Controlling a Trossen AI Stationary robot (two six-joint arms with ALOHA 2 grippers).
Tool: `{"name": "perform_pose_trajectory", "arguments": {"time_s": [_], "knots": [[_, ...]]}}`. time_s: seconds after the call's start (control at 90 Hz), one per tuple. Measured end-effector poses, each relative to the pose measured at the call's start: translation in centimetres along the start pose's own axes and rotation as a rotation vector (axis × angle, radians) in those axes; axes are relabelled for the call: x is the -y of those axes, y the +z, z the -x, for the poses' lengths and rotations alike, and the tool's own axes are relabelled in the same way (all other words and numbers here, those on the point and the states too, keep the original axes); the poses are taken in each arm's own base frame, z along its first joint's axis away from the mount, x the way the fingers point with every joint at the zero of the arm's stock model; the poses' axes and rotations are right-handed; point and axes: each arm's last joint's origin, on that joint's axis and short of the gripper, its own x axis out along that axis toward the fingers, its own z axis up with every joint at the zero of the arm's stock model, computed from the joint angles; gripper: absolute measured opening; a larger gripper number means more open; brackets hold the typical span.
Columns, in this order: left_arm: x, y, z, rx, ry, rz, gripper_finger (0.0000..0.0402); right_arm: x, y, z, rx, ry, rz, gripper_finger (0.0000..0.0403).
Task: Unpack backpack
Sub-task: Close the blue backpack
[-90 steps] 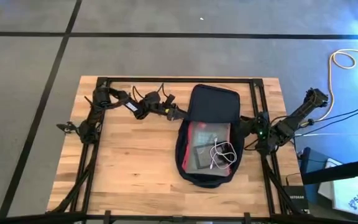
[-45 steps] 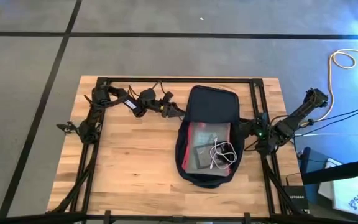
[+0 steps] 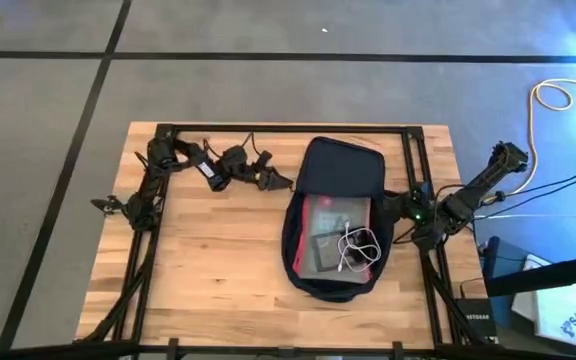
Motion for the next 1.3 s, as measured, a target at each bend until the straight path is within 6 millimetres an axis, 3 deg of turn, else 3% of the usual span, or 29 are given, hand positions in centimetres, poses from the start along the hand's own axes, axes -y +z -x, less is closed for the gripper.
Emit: {"name": "perform_pose_trajectory", "arguments": {"time_s": [0.2, 0.378, 0.678, 1.1, 1.3], "knots": [[1.5, -0.3, -2.3, -0.051, -0.083, -0.029, 0.0272, -0.5, 0.0, 0.0, -0.001, 0.024, -0.009, 0.0193], [3.0, 0.6, -3.7, -0.027, -0.176, -0.057, 0.0272, -2.0, 0.0, 0.1, -0.003, 0.100, 0.039, 0.0193], [3.7, 1.9, -4.3, -0.058, -0.245, -0.076, 0.0272, -4.5, 0.8, 0.7, -0.054, 0.247, 0.113, 0.0193], [4.1, 3.5, -4.1, -0.029, -0.291, -0.109, 0.0272, -5.7, 1.4, 1.0, -0.043, 0.330, 0.146, 0.0193], [3.3, 4.9, -4.6, -0.047, -0.216, -0.069, 0.0272, -7.5, 3.9, 2.3, -0.090, 0.391, 0.228, 0.0193]]}}
